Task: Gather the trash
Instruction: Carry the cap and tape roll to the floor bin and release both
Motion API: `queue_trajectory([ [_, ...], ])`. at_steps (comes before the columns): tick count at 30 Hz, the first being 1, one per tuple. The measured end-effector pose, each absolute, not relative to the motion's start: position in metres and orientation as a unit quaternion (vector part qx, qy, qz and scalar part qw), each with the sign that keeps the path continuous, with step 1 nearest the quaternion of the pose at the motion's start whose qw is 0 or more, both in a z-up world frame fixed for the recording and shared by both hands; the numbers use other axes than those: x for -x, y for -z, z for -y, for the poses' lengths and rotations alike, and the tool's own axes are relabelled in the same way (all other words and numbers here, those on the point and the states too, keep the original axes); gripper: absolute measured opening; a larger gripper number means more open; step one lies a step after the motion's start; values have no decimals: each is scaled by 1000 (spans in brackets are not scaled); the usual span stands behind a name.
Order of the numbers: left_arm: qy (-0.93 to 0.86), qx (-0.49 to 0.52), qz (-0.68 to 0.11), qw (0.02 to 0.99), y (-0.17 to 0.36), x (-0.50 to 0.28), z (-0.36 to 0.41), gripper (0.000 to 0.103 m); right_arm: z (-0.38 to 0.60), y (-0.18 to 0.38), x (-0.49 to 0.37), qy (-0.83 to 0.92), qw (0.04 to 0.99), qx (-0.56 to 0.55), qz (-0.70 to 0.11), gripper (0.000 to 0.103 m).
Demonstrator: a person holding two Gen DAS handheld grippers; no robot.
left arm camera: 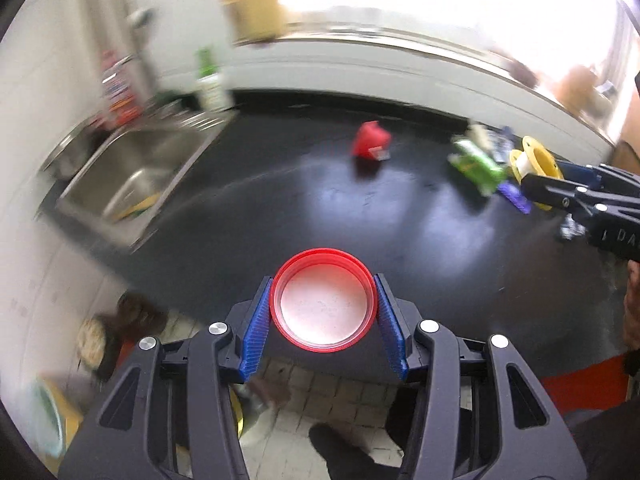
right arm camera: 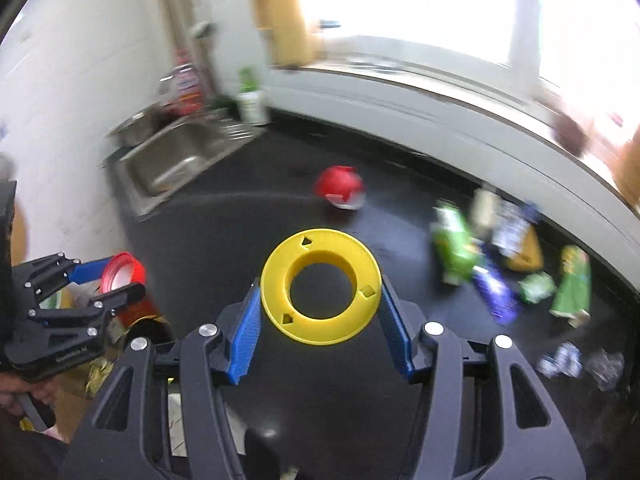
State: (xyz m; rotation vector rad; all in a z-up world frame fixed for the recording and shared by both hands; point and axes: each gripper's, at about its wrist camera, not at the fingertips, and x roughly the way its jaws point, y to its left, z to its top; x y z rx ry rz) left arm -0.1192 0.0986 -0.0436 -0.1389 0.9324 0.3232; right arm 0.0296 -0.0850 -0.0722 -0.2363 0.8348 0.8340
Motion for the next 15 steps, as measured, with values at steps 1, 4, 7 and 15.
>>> queue_trajectory([
  [1,-169,73,-445,876,44,134,-109,48,72,72,-20,-407,817,117,-391,54],
  [4,-212,93,-446,865,49,175,-136,48,26,77,14,-455,788,135,-393,54],
  [7,-257,119,-448,848,59,216,-165,48,-21,87,52,-503,753,160,-392,54],
  [15,-354,182,-458,795,108,312,-232,48,-140,123,143,-610,642,217,-410,54],
])
